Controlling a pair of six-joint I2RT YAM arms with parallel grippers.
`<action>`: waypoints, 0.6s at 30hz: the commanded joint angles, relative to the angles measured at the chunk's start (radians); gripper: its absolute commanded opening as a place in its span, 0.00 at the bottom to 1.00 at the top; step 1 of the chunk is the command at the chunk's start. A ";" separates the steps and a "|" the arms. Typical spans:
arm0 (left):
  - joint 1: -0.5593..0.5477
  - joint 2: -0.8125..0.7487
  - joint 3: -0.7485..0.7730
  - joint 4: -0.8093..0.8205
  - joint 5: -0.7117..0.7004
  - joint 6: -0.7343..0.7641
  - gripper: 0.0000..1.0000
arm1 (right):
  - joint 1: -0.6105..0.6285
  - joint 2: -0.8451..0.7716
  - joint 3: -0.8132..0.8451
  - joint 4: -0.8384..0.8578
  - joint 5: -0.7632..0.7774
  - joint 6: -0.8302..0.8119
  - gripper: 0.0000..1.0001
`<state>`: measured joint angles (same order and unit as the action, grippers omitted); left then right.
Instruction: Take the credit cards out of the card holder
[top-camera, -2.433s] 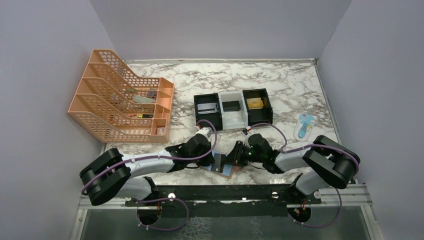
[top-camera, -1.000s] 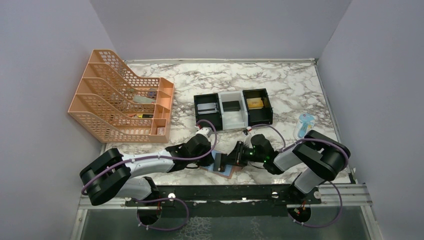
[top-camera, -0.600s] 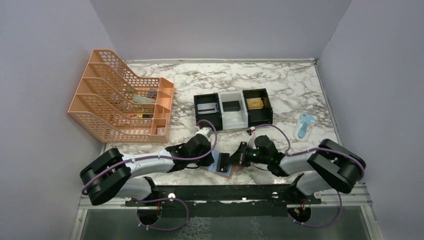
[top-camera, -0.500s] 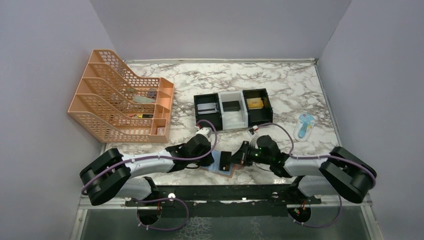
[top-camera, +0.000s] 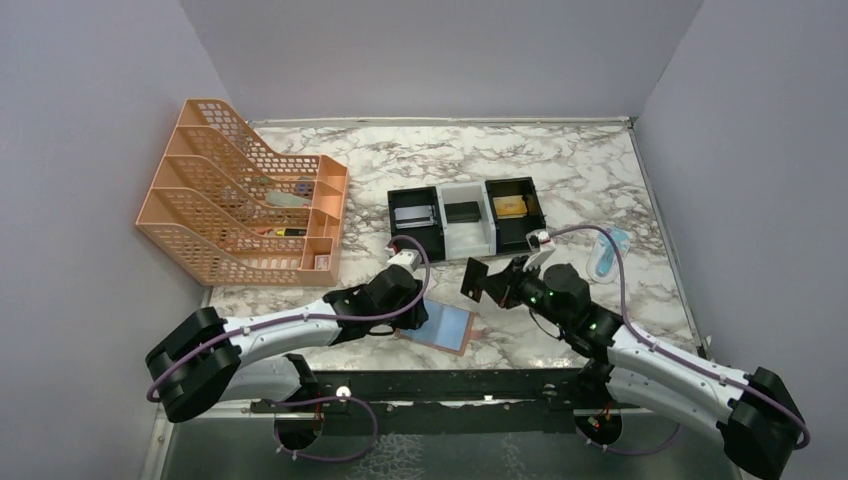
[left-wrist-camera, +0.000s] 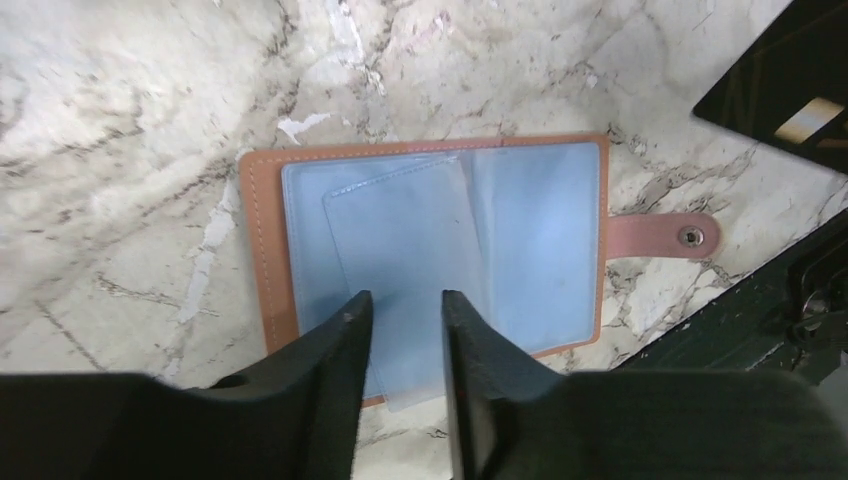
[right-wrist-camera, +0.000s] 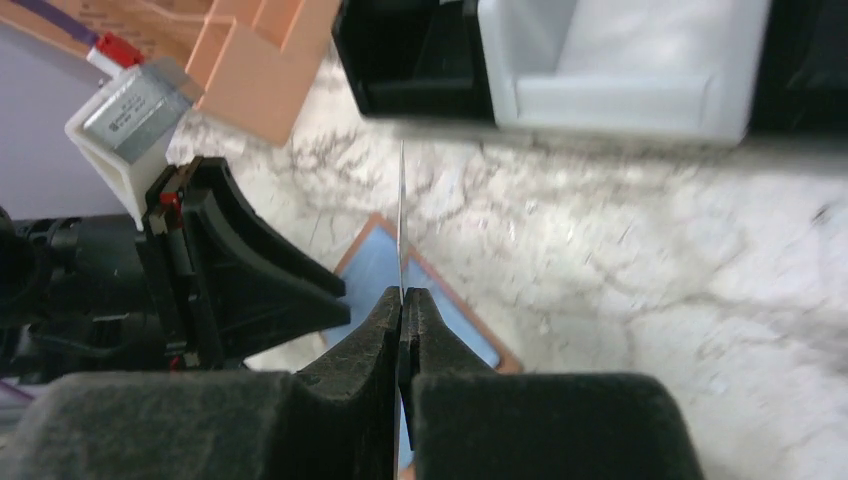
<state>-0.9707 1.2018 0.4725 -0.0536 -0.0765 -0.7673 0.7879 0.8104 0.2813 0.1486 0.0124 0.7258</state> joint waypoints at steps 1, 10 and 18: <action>-0.002 -0.057 0.070 -0.094 -0.096 0.042 0.41 | -0.004 -0.059 0.062 -0.028 0.170 -0.227 0.01; 0.029 -0.074 0.144 -0.238 -0.185 0.100 0.69 | -0.004 0.113 0.183 0.118 0.227 -0.670 0.01; 0.135 -0.109 0.126 -0.244 -0.126 0.128 0.87 | -0.004 0.378 0.313 0.222 0.301 -0.987 0.01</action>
<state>-0.8894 1.1305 0.5934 -0.2714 -0.2138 -0.6750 0.7853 1.0996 0.5339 0.2718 0.2516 -0.0269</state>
